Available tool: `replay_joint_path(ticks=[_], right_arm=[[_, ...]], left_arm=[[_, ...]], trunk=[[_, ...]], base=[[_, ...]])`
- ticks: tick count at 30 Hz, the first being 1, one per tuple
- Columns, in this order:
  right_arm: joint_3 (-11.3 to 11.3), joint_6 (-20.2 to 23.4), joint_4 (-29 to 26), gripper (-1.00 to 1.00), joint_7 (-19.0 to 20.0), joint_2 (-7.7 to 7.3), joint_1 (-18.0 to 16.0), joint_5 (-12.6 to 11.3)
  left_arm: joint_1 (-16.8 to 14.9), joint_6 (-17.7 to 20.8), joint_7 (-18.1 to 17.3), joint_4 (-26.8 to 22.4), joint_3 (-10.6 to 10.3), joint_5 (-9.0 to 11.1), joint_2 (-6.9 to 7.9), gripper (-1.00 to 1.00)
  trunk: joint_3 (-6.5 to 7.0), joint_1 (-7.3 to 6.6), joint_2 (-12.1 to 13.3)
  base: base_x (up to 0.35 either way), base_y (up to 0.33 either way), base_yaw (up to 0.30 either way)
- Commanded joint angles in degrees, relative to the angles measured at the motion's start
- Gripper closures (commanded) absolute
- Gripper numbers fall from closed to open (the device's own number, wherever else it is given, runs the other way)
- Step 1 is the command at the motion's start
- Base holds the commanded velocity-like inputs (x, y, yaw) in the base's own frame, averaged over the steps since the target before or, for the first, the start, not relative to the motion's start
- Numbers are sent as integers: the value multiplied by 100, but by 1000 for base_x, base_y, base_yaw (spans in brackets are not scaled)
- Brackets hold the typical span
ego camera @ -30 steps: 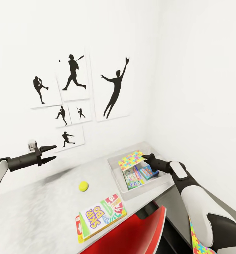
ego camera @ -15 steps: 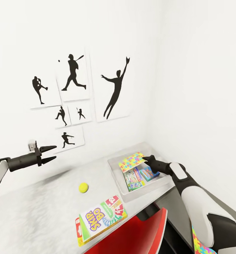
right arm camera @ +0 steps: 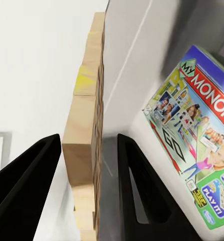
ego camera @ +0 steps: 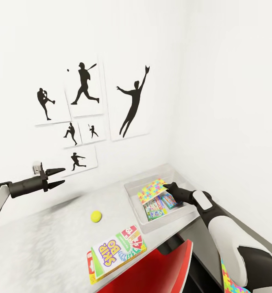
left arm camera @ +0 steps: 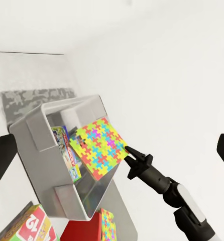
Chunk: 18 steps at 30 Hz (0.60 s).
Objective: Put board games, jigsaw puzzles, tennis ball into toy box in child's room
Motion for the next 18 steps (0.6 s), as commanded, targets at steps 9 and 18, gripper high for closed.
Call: replay_joint_path(ticks=[9, 18], right_arm=[[-20, 32, 7, 100, 53, -6, -6, 27], [41, 31, 7, 100, 55, -15, -6, 27]], left_arm=[[-5, 23, -23, 2, 7, -14, 0, -100], [2, 23, -30, -2, 7, -14, 0, -100]], trunk=[[-13, 4, -13], [-13, 4, -13]], base=[[0, 0, 0], [0, 0, 0]])
